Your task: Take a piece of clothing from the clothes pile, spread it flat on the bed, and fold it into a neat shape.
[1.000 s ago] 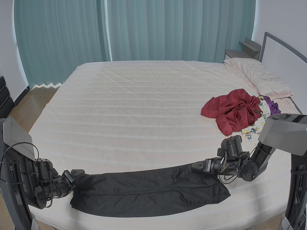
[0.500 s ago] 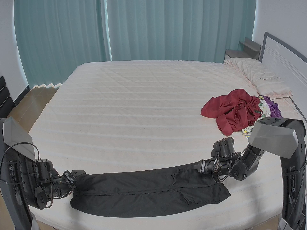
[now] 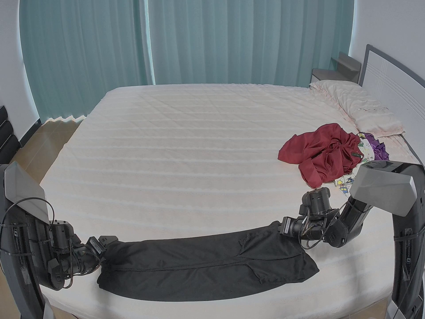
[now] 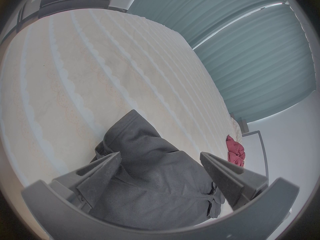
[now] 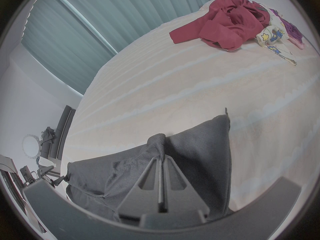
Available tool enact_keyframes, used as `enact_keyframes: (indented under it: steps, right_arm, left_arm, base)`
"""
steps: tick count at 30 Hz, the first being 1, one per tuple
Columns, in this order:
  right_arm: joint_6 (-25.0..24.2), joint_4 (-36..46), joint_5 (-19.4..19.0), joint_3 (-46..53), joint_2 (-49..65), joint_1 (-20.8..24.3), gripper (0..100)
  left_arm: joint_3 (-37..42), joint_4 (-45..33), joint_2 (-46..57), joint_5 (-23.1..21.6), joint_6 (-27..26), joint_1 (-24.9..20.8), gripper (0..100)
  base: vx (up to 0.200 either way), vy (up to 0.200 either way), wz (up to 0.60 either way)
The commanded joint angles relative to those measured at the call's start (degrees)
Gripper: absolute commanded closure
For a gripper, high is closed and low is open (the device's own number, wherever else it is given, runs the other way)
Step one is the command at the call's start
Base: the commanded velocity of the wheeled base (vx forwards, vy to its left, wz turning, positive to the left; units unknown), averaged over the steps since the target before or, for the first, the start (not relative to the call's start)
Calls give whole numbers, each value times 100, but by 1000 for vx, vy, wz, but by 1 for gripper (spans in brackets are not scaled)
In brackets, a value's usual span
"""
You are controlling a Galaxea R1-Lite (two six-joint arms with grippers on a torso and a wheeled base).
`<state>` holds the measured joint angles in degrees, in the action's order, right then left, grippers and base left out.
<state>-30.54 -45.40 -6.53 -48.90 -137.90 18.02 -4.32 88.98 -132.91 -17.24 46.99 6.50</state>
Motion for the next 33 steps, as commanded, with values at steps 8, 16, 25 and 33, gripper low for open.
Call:
enact_keyframes:
  steps: [8, 16, 25, 33]
  right_arm:
    - [65, 22, 3, 108, 53, -35, 100]
    - [197, 66, 170, -41, 334, -53, 0]
    - [646, 462, 205, -771, 167, 571, 0]
    - [1120, 866, 205, -1271, -202, 1002, 0]
  left_arm:
    - [1, 67, -15, 1, 3, 1, 0]
    - [1, 67, -15, 1, 3, 1, 0]
    - [1, 67, -24, 36, -6, 1, 0]
    - [18, 67, -182, 89, -384, -8, 0]
  base:
    - [0, 0, 0]
    - [0, 0, 0]
    - [0, 0, 0]
    - [0, 0, 0]
